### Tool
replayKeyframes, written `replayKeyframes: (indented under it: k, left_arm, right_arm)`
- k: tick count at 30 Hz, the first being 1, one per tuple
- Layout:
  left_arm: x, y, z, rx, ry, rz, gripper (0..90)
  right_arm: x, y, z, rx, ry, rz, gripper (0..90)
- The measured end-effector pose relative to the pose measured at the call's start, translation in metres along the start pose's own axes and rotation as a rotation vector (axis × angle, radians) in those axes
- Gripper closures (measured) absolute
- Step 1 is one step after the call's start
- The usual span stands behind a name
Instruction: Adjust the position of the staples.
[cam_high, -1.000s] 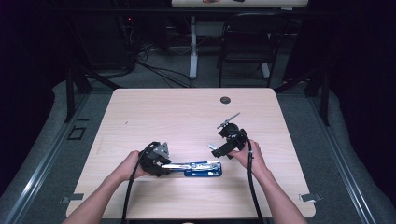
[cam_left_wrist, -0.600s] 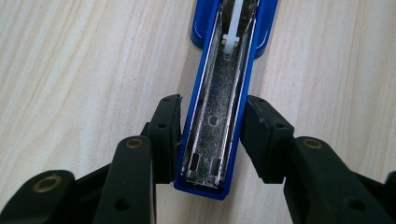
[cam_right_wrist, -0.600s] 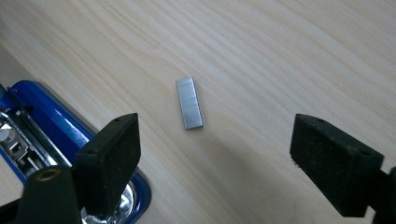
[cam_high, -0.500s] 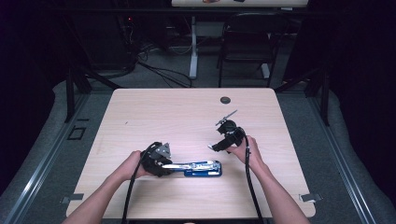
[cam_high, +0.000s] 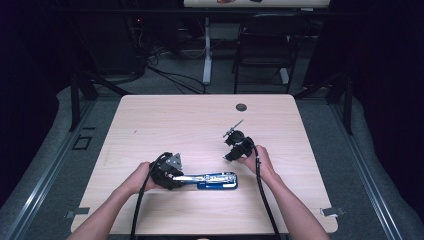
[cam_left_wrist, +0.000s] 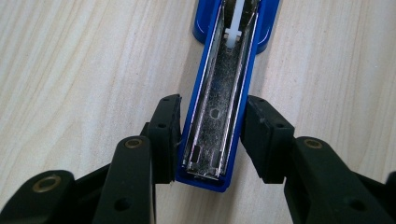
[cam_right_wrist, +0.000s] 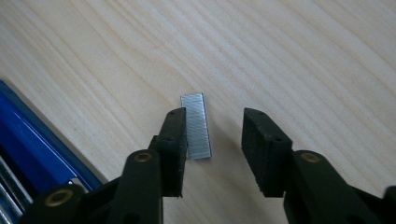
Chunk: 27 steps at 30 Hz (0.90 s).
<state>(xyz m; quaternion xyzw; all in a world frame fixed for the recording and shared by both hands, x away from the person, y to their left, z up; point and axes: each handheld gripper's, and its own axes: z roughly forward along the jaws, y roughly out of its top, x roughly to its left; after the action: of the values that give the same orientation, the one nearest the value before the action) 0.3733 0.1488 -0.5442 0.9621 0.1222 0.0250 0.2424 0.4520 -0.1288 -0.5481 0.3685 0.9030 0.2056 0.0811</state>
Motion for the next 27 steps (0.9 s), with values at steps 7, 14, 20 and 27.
replayKeyframes:
  k: [7, 14, 20, 27]
  left_arm:
    - [0.001, 0.000, 0.000, 0.001, -0.005, -0.001, 58.3]
    - [0.000, -0.001, 0.000, -0.001, 0.002, -0.003, 58.2]
    - [0.000, -0.001, 0.000, -0.001, 0.004, -0.001, 58.3]
    - [-0.001, 0.000, 0.000, 0.003, 0.009, 0.005, 58.4]
  right_arm:
    - [-0.002, 0.000, 0.001, 0.004, 0.024, 0.003, 65.7]
    - [0.000, 0.000, 0.004, -0.004, 0.032, 0.011, 77.1]
    - [0.002, 0.001, -0.001, -0.004, 0.033, 0.011, 78.2]
    - [0.003, -0.002, -0.018, -0.028, 0.022, 0.020, 78.3]
